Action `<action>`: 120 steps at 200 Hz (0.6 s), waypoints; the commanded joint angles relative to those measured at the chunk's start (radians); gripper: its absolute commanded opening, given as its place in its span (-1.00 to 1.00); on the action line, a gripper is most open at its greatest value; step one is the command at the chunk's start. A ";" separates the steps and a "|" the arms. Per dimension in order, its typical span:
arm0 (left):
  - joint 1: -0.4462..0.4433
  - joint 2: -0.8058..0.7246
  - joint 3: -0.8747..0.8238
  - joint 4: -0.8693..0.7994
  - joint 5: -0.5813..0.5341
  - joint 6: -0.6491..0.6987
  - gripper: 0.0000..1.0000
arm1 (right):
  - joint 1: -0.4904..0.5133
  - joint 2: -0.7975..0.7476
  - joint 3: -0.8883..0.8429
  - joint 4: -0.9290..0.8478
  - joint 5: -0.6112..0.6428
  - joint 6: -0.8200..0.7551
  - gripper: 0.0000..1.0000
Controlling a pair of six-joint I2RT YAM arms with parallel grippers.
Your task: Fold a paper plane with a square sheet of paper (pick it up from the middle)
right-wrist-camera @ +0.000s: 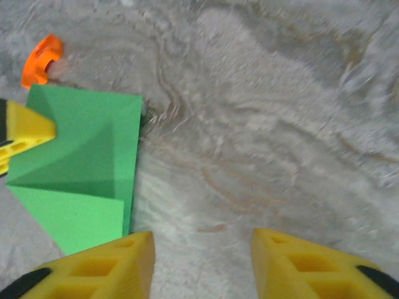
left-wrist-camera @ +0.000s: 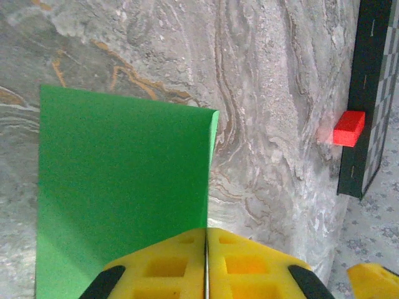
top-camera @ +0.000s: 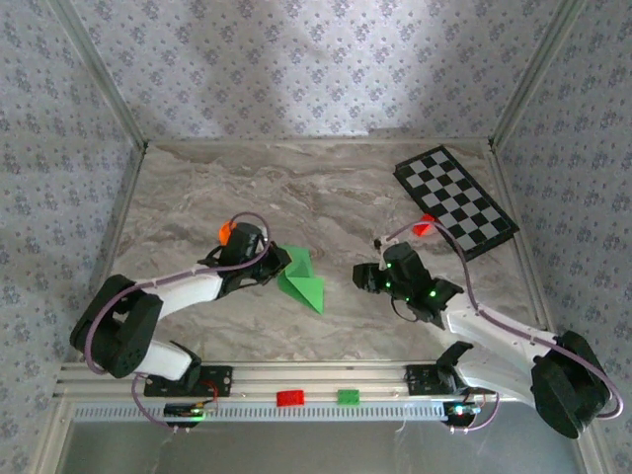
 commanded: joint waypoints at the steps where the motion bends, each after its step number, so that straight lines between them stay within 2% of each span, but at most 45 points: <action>1: 0.004 -0.012 -0.009 -0.027 -0.017 0.014 -0.75 | -0.014 -0.040 -0.028 -0.011 0.081 0.035 0.04; 17: 0.005 -0.004 -0.005 -0.012 0.005 0.020 -0.69 | -0.051 -0.066 -0.078 0.049 0.049 0.111 -0.02; 38: 0.005 0.004 0.001 0.007 0.041 0.036 -0.63 | -0.119 -0.091 -0.156 0.186 -0.056 0.166 -0.07; 51: 0.005 0.011 0.009 0.009 0.062 0.048 -0.63 | -0.151 -0.098 -0.196 0.269 -0.130 0.152 -0.02; 66: 0.006 0.022 0.019 0.004 0.084 0.059 -0.63 | -0.144 -0.095 -0.198 0.286 -0.182 0.099 -0.01; 76: 0.008 0.027 0.023 0.008 0.095 0.056 -0.64 | -0.110 -0.090 -0.186 0.263 -0.163 0.084 -0.01; 87: 0.007 0.033 0.022 0.027 0.104 0.046 -0.67 | -0.045 -0.084 -0.167 0.230 -0.104 -0.013 -0.01; 120: 0.007 0.035 0.029 0.038 0.092 0.021 -0.77 | 0.237 -0.018 -0.137 0.232 0.199 -0.251 0.03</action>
